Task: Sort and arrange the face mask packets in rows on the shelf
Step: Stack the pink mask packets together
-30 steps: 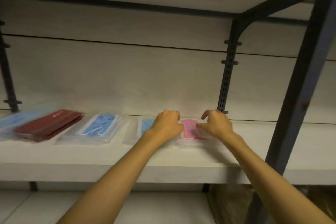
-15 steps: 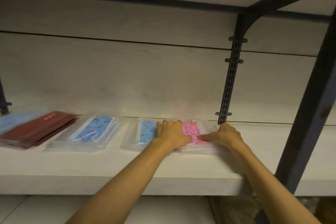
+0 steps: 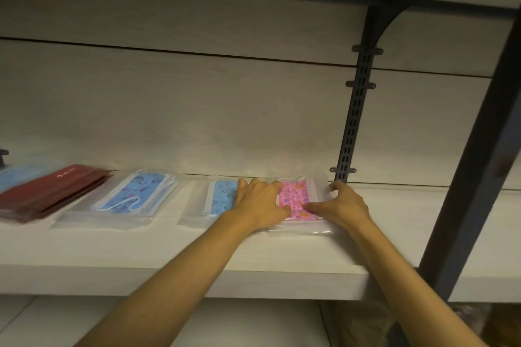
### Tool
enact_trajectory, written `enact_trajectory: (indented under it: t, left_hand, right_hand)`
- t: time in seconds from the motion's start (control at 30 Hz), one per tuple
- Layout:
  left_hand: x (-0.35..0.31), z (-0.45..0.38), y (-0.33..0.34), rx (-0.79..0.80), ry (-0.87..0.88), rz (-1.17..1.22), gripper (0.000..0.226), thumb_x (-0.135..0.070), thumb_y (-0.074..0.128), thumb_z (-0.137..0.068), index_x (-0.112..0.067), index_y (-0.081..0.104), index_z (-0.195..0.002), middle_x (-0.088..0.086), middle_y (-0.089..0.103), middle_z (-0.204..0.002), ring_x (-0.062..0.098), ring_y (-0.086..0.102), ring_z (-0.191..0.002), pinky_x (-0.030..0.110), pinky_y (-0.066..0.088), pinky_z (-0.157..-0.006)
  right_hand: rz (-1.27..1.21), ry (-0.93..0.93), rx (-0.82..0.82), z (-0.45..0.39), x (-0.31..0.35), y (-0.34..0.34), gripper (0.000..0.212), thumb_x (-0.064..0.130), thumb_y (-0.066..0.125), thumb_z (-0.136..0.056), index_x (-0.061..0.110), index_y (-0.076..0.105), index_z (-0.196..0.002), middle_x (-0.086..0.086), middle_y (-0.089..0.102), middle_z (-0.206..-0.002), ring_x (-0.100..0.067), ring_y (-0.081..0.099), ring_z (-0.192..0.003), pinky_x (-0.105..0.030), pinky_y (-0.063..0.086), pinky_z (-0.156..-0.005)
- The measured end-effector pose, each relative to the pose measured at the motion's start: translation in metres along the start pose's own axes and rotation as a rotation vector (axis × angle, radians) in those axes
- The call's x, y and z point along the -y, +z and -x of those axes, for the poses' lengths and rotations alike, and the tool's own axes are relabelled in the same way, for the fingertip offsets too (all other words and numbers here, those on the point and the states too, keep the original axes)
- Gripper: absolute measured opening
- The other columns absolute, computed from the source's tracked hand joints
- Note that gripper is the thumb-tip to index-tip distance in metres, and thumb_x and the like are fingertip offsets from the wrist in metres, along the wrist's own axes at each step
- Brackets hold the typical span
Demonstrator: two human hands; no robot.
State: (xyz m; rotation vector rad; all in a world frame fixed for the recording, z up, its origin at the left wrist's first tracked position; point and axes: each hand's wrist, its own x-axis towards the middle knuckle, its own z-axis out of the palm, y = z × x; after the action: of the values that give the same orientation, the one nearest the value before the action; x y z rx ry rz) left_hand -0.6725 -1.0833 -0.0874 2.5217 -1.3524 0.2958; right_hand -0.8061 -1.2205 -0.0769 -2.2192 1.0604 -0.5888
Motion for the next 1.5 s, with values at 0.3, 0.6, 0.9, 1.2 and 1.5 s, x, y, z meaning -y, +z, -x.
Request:
enact_trajectory:
  t: [0.3, 0.6, 0.9, 1.2, 1.5]
  left_hand:
    - [-0.001, 0.006, -0.004, -0.006, -0.013, 0.060, 0.053, -0.064, 0.051, -0.086, -0.033, 0.052, -0.129, 0.000, 0.060, -0.107, 0.023, 0.044, -0.117, 0.040, 0.025, -0.087]
    - [-0.012, -0.002, -0.029, -0.092, -0.403, 0.887, 0.100, -0.053, 0.082, -0.068, -0.020, 0.026, -0.144, -0.002, 0.052, -0.118, 0.025, 0.055, -0.116, 0.032, 0.042, -0.090]
    - [-0.010, -0.018, -0.042, -0.167, -0.207, 1.367, 0.043, 0.011, 0.075, -0.077, -0.003, 0.064, -0.116, 0.009, 0.075, -0.099, 0.015, 0.074, -0.083, 0.024, 0.058, -0.068]
    - [-0.015, -0.028, -0.022, -0.140, -0.221, 1.339, 0.053, 0.015, 0.078, -0.067, -0.003, 0.064, -0.116, 0.013, 0.074, -0.105, 0.021, 0.073, -0.087, 0.025, 0.059, -0.067]
    - [-0.001, -0.036, -0.006, 0.047, -0.281, 1.309, 0.075, -0.012, 0.087, -0.039, -0.011, 0.068, -0.113, 0.006, 0.077, -0.100, 0.021, 0.073, -0.094, 0.040, 0.059, -0.087]
  right_hand:
    - [-0.552, 0.080, 0.083, 0.002, 0.001, -0.006, 0.072, 0.000, 0.092, -0.058, 0.014, 0.055, -0.119, -0.007, 0.067, -0.096, -0.022, 0.068, -0.071, -0.033, 0.057, -0.065]
    - [-0.905, -0.026, 0.166, 0.007, 0.011, -0.024, 0.083, -0.013, 0.083, -0.065, 0.021, 0.050, -0.133, -0.007, 0.070, -0.108, -0.024, 0.075, -0.085, -0.032, 0.061, -0.074]
    - [-0.889, -0.168, 0.068, -0.007, 0.028, -0.028, 0.097, 0.020, 0.098, -0.047, 0.018, 0.055, -0.135, -0.004, 0.067, -0.128, -0.025, 0.066, -0.115, -0.052, 0.051, -0.101]
    - [-0.782, -0.138, 0.039, -0.014, 0.021, -0.018, 0.054, -0.017, 0.072, -0.062, 0.016, 0.066, -0.104, 0.003, 0.072, -0.097, -0.014, 0.067, -0.096, -0.028, 0.052, -0.081]
    - [-0.820, -0.063, 0.037, -0.036, 0.008, -0.005, 0.101, 0.024, 0.081, -0.031, 0.013, 0.056, -0.128, -0.002, 0.070, -0.117, -0.024, 0.066, -0.109, -0.048, 0.051, -0.100]
